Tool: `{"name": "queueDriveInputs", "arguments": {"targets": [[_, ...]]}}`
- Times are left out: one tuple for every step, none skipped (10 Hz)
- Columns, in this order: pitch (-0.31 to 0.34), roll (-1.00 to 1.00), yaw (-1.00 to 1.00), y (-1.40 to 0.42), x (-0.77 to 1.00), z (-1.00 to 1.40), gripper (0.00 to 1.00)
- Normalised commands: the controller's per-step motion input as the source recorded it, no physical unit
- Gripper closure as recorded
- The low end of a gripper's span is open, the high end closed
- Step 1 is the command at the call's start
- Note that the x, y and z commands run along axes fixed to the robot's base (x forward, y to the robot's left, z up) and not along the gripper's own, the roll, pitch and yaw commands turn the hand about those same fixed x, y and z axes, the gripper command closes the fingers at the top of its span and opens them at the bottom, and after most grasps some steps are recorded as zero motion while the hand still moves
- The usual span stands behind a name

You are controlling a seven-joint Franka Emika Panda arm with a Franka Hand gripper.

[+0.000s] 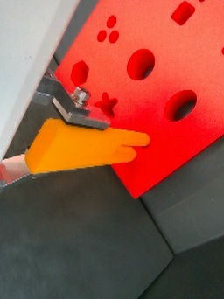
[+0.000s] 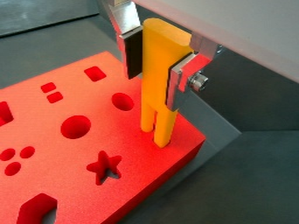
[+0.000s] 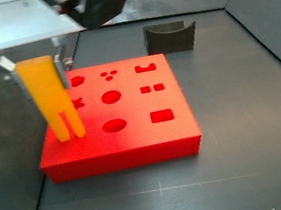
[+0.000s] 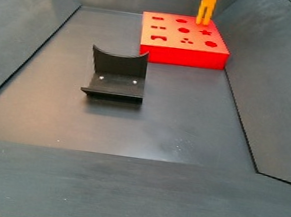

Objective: Pick up the square-circle object. Move up. Rotate the square-circle object. Move to above the board. Insert the square-circle object.
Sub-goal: Insert the square-circle object.

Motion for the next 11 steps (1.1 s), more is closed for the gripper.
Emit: {"name": "queueDriveInputs", "arguments": {"targets": [[0.354, 0.0, 0.0, -0.06, 0.38, 0.0, 1.0], [-0.059, 0.0, 0.0, 0.0, -0.05, 0.0, 1.0], [0.0, 0.0, 0.0, 0.0, 0.0, 0.0, 1.0], [0.0, 0.01, 0.0, 0.0, 0.0, 0.0, 1.0], [-0.193, 0.16, 0.0, -0.02, -0.28, -0.54, 1.0], [-0.274, 0.21, 0.06, 0.0, -0.2, -0.59, 1.0], [-0.266, 0.23, 0.05, 0.0, -0.19, -0.59, 1.0], [-0.236, 0.24, 0.02, 0.0, -0.06, -0.58, 1.0], [-0.32, 0.13, 0.0, -0.03, -0.24, -0.31, 1.0], [-0.171, 0.0, 0.0, 0.0, -0.07, -0.1, 1.0], [-0.004, 0.0, 0.0, 0.0, 0.0, 0.0, 1.0]]}}
